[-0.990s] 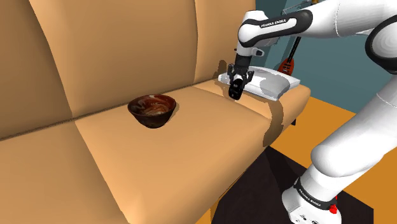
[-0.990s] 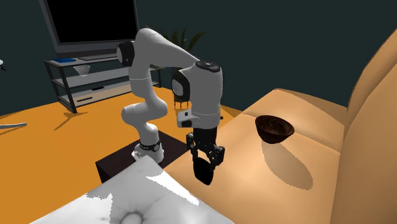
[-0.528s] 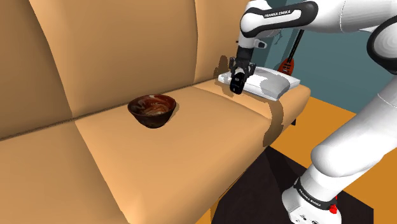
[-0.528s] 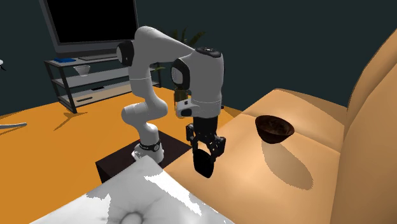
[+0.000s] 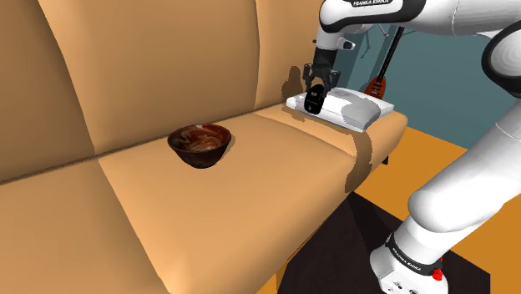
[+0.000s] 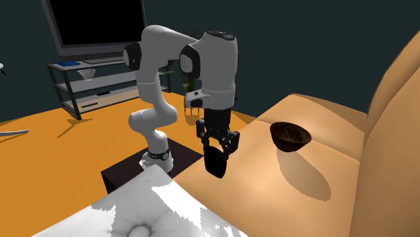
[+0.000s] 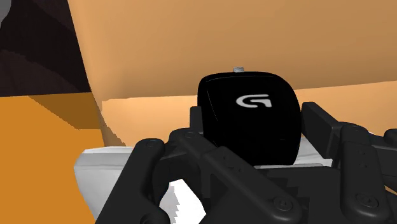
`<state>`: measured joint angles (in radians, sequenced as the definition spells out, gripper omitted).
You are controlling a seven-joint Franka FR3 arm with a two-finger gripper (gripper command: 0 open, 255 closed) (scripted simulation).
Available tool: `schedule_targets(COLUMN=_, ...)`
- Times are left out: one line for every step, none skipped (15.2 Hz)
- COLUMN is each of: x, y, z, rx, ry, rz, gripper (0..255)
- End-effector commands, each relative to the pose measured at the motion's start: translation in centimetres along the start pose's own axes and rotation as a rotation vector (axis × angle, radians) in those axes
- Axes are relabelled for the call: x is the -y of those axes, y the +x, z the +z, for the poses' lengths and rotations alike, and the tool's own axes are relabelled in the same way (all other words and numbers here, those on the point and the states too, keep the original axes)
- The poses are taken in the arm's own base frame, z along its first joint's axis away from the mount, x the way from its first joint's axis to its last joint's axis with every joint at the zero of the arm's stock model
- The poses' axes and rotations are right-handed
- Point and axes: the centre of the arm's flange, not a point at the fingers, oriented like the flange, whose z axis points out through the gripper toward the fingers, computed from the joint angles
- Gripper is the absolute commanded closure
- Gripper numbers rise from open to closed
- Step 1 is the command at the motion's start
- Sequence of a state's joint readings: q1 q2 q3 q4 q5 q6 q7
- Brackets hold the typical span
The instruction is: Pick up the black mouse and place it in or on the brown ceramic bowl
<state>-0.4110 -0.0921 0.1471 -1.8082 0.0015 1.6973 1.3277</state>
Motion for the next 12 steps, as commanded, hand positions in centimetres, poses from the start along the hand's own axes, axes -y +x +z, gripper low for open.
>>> schedule_targets(x=0.1, y=0.0, z=-1.1, rx=0.000, ry=0.000, rz=0.000, gripper=255)
schedule_targets(x=0.1, y=0.0, z=-1.6, rx=0.000, ry=0.000, rz=0.000, gripper=255)
schedule_targets(x=0.0, y=0.0, z=-2.1, rx=0.000, ry=0.000, rz=0.000, gripper=255)
schedule_targets(x=0.0, y=0.0, z=-2.6, rx=0.000, ry=0.000, rz=0.000, gripper=255)
schedule_targets(x=0.0, y=0.1, z=-3.2, rx=0.000, ry=0.000, rz=0.000, gripper=255)
schedule_targets(x=0.0, y=0.1, z=-3.2, rx=0.000, ry=0.000, rz=0.000, gripper=255)
schedule_targets(x=0.3, y=-1.2, z=-3.3, rx=0.000, ry=0.000, rz=0.000, gripper=255)
schedule_targets(x=0.5, y=-2.5, z=-3.3, rx=0.000, ry=0.000, rz=0.000, gripper=255)
schedule_targets(x=0.8, y=-3.8, z=-3.4, rx=0.000, ry=0.000, rz=0.000, gripper=255)
schedule_targets(x=1.0, y=-5.1, z=-3.5, rx=0.000, ry=0.000, rz=0.000, gripper=255)
schedule_targets(x=1.3, y=-6.4, z=-3.5, rx=0.000, ry=0.000, rz=0.000, gripper=255)
schedule_targets(x=1.5, y=-7.7, z=-3.6, rx=0.000, ry=0.000, rz=0.000, gripper=255)
